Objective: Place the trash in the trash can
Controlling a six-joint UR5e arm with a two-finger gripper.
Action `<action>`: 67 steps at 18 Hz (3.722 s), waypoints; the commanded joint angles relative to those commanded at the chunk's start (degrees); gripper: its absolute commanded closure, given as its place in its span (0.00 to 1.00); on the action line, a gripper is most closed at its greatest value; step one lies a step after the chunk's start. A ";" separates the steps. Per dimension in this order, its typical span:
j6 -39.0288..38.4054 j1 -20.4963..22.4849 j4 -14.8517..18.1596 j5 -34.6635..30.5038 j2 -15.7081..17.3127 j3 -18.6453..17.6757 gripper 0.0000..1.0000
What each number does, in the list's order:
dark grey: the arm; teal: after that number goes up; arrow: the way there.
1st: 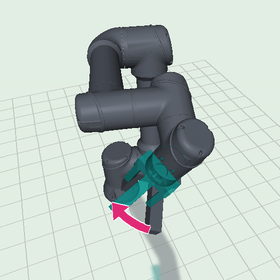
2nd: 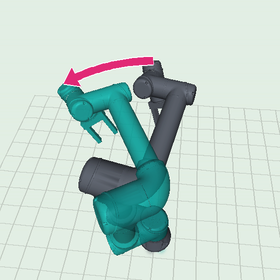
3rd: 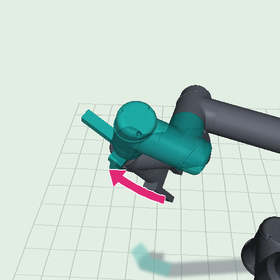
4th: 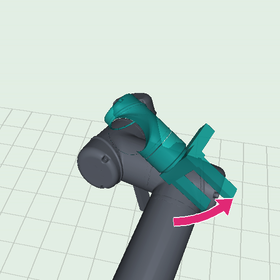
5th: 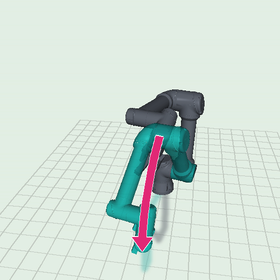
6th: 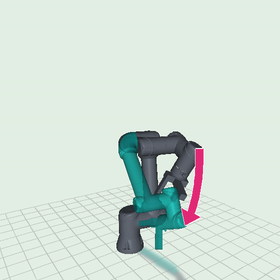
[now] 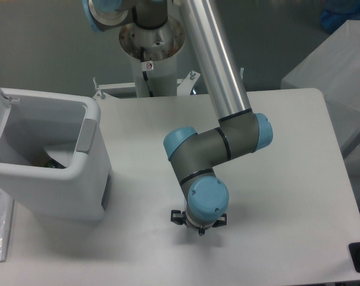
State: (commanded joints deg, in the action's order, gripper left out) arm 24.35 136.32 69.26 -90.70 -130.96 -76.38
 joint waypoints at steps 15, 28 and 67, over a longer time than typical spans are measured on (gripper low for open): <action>0.09 6.32 0.79 22.47 10.72 8.52 0.91; -6.42 9.67 -3.60 57.72 21.53 14.50 0.91; 12.48 8.07 -14.94 67.32 33.40 -11.43 0.00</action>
State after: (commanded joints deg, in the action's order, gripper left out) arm 36.83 144.38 54.32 -23.38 -97.56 -87.81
